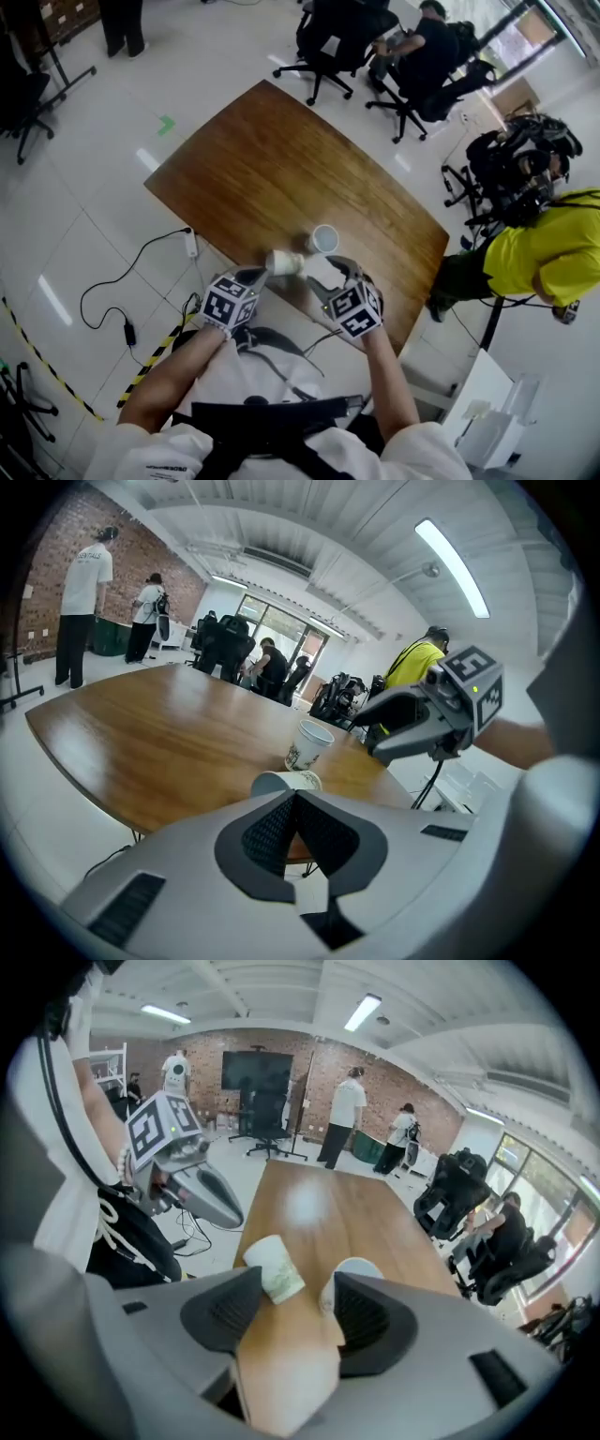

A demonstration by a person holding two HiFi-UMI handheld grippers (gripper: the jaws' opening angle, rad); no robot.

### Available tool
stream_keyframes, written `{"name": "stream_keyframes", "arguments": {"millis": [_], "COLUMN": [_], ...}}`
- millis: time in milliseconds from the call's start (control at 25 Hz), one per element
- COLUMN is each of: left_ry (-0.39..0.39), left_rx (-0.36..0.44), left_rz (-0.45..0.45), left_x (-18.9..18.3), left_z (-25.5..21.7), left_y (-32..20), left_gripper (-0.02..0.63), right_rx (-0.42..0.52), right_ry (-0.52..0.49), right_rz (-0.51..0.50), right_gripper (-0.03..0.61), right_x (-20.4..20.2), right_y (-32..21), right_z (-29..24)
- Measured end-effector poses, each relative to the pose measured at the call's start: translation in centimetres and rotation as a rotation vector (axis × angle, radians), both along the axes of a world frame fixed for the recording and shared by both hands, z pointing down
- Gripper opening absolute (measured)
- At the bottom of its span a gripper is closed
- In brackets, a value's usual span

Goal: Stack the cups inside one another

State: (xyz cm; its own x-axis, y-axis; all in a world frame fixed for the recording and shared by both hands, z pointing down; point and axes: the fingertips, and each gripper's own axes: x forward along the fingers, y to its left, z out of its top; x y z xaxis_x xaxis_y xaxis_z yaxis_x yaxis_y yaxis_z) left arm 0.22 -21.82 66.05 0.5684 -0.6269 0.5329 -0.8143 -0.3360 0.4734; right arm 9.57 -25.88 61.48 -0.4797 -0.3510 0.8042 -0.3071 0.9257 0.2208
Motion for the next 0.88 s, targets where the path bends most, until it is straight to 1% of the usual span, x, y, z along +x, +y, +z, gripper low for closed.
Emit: {"name": "stream_keyframes", "arguments": {"millis": [80, 160, 280, 400, 640, 760, 880], "left_ry": [-0.003, -0.003, -0.006, -0.013, -0.019, -0.024, -0.026], "left_rx": [-0.005, 0.001, 0.019, 0.032, 0.054, 0.049, 0.048], "left_rz": [0.013, 0.013, 0.000, 0.007, 0.039, 0.052, 0.056], "left_x": [-0.2, -0.5, -1.1, -1.5, -2.6, -3.0, -3.6], "left_z": [0.2, 0.0, -0.6, -1.0, -1.6, -1.7, -2.1], "left_y": [0.4, 0.6, 0.7, 0.8, 1.6, 2.4, 3.5], "left_gripper": [-0.005, -0.005, -0.005, -0.005, -0.006, -0.006, -0.005], "right_rx": [-0.037, -0.073, -0.096, -0.108, -0.099, -0.092, -0.065], "right_ry": [-0.002, -0.011, -0.061, -0.101, -0.131, -0.158, -0.170], "right_rz": [0.009, 0.042, 0.117, 0.177, 0.266, 0.320, 0.369], "right_gripper": [0.273, 0.273, 0.273, 0.273, 0.273, 0.273, 0.273], "right_x": [-0.1, -0.3, -0.5, -0.8, -1.3, -1.3, -1.5], "right_y": [2.2, 3.7, 4.6, 5.4, 6.8, 7.1, 7.8], "right_z": [2.3, 3.7, 4.1, 4.4, 4.6, 4.1, 3.4]}}
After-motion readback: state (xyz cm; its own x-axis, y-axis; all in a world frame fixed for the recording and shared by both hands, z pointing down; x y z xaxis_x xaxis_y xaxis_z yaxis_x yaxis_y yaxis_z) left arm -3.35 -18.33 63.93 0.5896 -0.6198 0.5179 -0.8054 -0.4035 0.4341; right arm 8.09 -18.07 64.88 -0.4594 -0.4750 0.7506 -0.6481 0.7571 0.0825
